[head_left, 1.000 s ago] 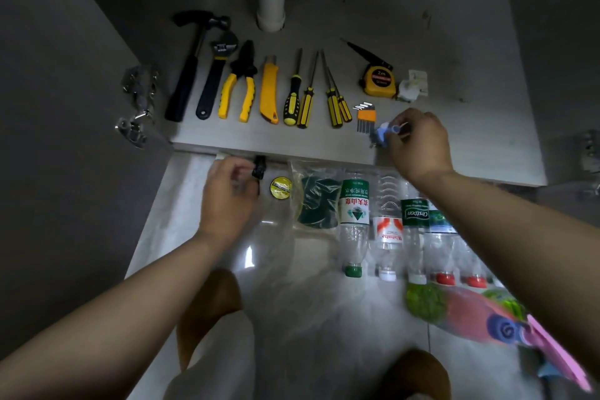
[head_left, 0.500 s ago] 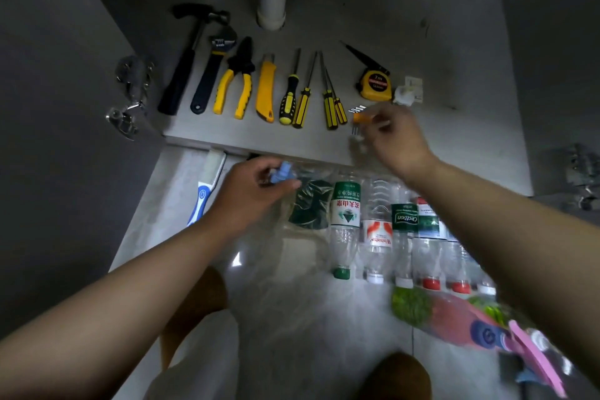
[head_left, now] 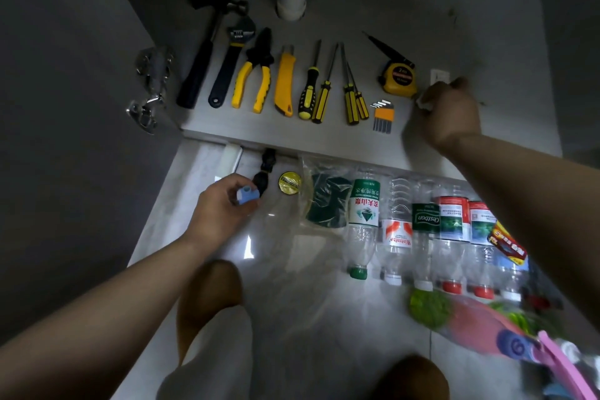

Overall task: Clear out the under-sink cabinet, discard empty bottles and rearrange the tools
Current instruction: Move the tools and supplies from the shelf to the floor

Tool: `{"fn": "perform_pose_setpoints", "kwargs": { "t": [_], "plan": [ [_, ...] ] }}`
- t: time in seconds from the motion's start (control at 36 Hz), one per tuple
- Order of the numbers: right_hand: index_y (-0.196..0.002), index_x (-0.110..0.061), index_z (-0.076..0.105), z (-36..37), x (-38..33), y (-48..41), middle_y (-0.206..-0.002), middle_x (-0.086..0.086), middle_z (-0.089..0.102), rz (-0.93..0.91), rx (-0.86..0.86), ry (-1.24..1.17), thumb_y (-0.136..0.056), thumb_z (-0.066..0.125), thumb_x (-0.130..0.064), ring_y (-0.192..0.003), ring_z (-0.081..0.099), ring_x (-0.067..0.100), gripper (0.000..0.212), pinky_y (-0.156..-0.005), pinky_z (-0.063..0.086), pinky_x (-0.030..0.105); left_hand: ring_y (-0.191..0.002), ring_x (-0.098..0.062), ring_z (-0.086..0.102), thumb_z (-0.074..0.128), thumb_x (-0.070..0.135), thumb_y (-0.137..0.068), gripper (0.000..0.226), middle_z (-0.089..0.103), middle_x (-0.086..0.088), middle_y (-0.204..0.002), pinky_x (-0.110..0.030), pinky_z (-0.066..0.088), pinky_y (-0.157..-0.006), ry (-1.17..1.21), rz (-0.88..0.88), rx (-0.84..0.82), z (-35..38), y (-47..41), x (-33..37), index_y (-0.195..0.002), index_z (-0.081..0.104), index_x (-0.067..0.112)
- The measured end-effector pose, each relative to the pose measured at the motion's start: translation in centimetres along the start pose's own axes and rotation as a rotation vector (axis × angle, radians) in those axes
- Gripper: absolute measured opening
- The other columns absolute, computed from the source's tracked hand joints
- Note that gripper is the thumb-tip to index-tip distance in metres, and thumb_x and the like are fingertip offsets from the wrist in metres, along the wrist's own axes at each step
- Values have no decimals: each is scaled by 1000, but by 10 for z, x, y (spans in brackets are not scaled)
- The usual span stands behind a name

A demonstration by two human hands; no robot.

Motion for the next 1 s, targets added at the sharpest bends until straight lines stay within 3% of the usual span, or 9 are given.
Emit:
{"fn": "perform_pose_setpoints", "kwargs": {
  "t": [0.11,0.17,0.33,0.44,0.64,0.72,0.81,0.92,1.0],
  "plan": [
    [-115,-6,69,0,2,10,-129,26,51,33,-11,-83,-95,57,-11,-107,58,46,25,-101,43,33,-85,-15,71,85,11,-79,25,74,8,-98,-38,60,-84,-93,4,-7,5,4,-1,-93,75,29],
    [-114,-7,70,-1,3,12,-128,25,53,39,-5,-106,-95,57,-12,-109,58,45,24,-101,42,32,-90,-17,71,83,11,-81,21,74,6,-101,-40,59,-87,-138,-2,-31,8,5,-2,-96,76,24],
    [-123,-14,69,5,5,9,-132,24,56,59,-88,-82,-94,61,-16,-116,59,42,30,-105,43,34,-82,-8,64,76,7,-82,21,67,12,-89,-8,42,-70,-278,22,-23,6,8,2,-90,73,26],
    [-120,-15,70,6,9,9,-131,19,61,72,-57,-125,-93,63,-17,-118,60,38,28,-103,47,35,-78,4,60,71,2,-83,26,61,25,-81,0,40,-68,-254,42,-8,5,12,8,-81,70,27],
    [-101,-19,60,-10,-27,55,-109,8,64,-46,150,-409,-97,54,-17,-94,61,22,8,-73,43,25,-101,-20,61,70,2,-86,23,63,0,-104,-24,45,-85,-277,38,-32,8,13,8,-105,73,14],
    [-100,-22,57,-1,-67,103,-93,-6,62,-207,5,-592,-101,52,-14,-74,57,2,9,-61,44,11,-107,-21,55,66,2,-88,20,61,0,-106,-26,43,-91,-312,118,53,4,18,19,-101,73,16],
    [-98,-20,57,23,-107,152,-82,-12,60,-337,-215,-667,-101,53,-9,-68,58,-1,12,-57,46,11,-103,-15,54,61,2,-87,27,54,5,-107,-24,43,-86,-274,165,114,3,29,29,-106,70,19],
    [-93,-21,62,67,-135,199,-63,-16,52,-363,-354,-624,-95,57,-9,-53,51,-3,13,-54,33,10,-101,-5,59,71,5,-79,54,54,7,-114,-20,50,-84,-106,283,-112,29,52,40,-128,57,23],
    [-100,-21,63,97,-143,225,-72,-16,54,-339,-438,-584,-94,57,-11,-59,49,2,14,-60,38,21,-112,-4,59,74,14,-73,58,57,14,-120,-17,47,-92,-60,358,-317,51,73,43,-126,55,29]
  ]
}}
Point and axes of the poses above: each hand's wrist, its own y-axis away from the middle knuckle, its own z-axis out of the palm, x = y × z, the point moved 8 cm from there along -y, towards the middle knuckle
